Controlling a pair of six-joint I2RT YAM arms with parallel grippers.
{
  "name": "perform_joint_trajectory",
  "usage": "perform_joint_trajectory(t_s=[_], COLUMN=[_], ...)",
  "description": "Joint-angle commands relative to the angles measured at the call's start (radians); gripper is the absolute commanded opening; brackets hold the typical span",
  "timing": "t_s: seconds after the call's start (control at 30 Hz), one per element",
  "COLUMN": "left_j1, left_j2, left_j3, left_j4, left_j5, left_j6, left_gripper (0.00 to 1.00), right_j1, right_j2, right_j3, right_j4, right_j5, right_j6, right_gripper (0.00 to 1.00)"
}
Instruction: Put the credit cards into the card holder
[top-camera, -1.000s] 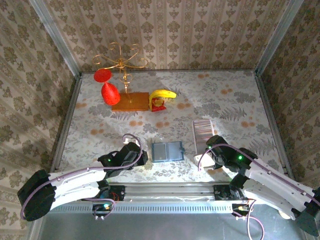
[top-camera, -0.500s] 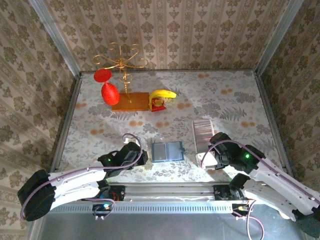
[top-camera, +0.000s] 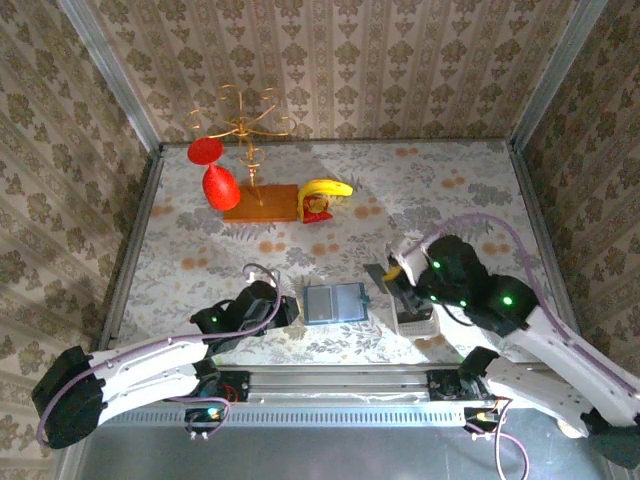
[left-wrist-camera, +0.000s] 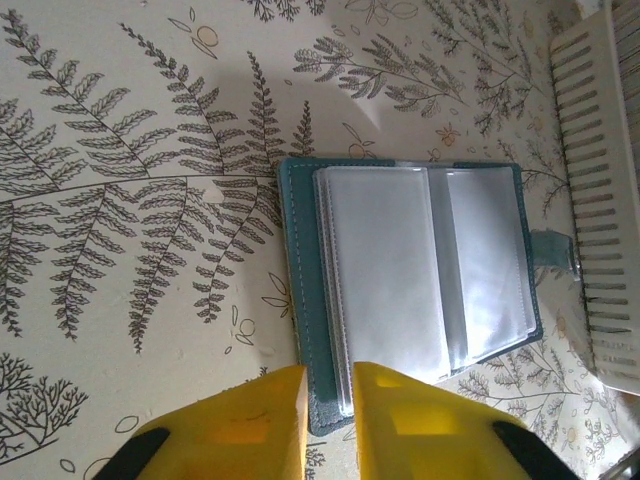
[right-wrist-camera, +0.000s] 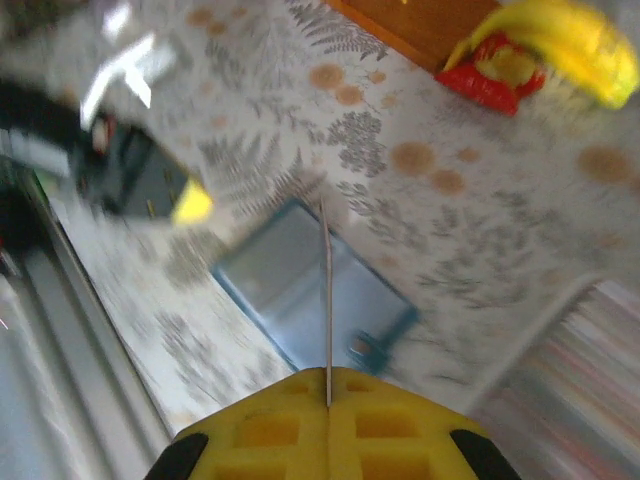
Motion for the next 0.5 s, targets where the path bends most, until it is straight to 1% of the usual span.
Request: perform_joint_trajectory(t_s=[0.0, 0.03, 0.07, 0.1, 0.17, 0.23, 0.3, 0.47], left_j1=[0.021, 0.029, 0.042, 0.053, 0.08, 0.106, 0.119, 0.116], left_j2=[0.04, 0.055, 0.069, 0.086, 0.118, 0.154, 0.193, 0.263], left_j3=[0.044, 0.047, 0.049, 0.048, 0.043, 0.043, 0.052, 0.066], left_j4=[0.003, 0.013, 0.028, 0.047, 0.087, 0.124, 0.148, 0.18], left_j5=[0.039, 0.051, 0.069, 0.082, 0.114, 0.161, 0.192, 0.213], left_j6=[0.009, 0.009, 0.008, 0.007, 0.006, 0.007, 0.006, 0.012], left_gripper=[0.23, 0.23, 0.24, 0.27, 0.35, 0.4, 0.42, 0.46], right_j1=[0.008, 0.009, 0.011, 0.011, 0.019, 0.028, 0.027, 0.03], right_j2=[0.161, 0.197, 0.247, 0.286, 0.341, 0.389, 0.436, 0.533], right_j3=[0.007, 0.008, -0.002, -0.015, -0.054, -0.078, -0.103, -0.105], right_j4=[0.196, 0.203, 0.221, 0.242, 0.326, 0.363, 0.4, 0.439], right_j5=[-0.1, -0.102, -0.102, -0.105, -0.126, -0.107, -0.098, -0.093], right_j6=[0.567, 0.622, 0.713, 0.775, 0.836, 0.87, 0.897, 0.897], right_gripper=[0.0, 0.0, 0.0, 0.0, 0.0, 0.0, 0.0, 0.0])
